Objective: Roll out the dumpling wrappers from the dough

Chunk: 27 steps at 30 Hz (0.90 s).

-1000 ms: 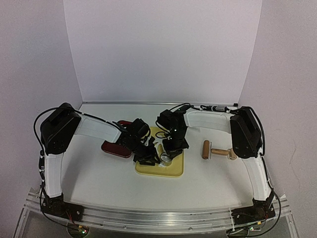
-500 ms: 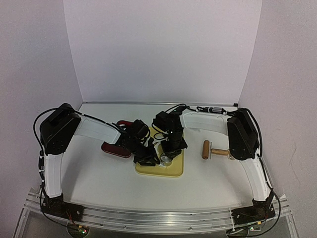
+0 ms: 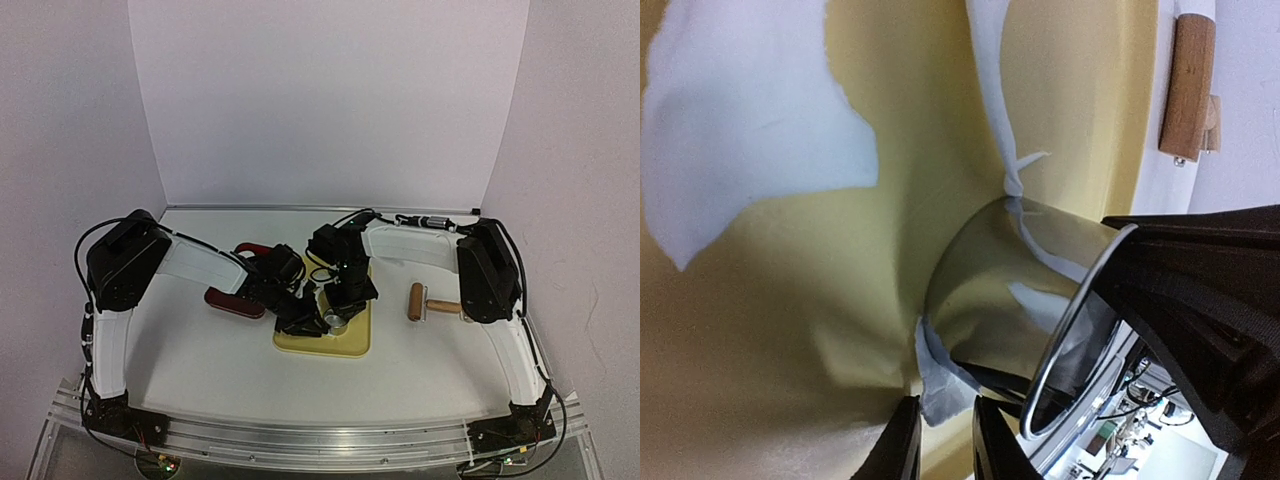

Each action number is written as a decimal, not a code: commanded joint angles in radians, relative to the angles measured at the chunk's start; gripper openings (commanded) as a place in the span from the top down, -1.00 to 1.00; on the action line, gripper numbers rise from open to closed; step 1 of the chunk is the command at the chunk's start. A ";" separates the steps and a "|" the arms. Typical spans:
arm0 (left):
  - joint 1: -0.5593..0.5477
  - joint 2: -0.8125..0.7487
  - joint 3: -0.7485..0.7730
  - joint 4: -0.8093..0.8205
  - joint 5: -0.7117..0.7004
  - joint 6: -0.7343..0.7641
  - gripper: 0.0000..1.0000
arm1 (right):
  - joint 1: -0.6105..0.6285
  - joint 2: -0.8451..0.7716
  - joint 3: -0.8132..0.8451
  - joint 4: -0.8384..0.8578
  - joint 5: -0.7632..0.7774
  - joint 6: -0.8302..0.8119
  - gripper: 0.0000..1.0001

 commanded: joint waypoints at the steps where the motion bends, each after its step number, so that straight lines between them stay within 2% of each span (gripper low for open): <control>1: -0.008 0.080 0.032 -0.003 -0.018 -0.011 0.69 | 0.001 0.102 -0.033 -0.048 0.026 0.013 1.00; 6: -0.008 0.097 0.064 -0.084 -0.128 -0.023 0.99 | 0.002 0.097 -0.037 -0.049 0.033 0.011 1.00; 10: -0.007 0.079 0.068 -0.215 -0.302 -0.073 1.00 | 0.002 0.082 -0.052 -0.056 0.069 0.011 1.00; 16: -0.006 0.033 0.068 -0.315 -0.470 -0.100 1.00 | 0.001 0.046 -0.047 -0.079 0.175 0.008 1.00; 27: -0.004 0.000 0.094 -0.327 -0.541 -0.089 1.00 | 0.001 0.021 -0.017 -0.098 0.178 -0.003 1.00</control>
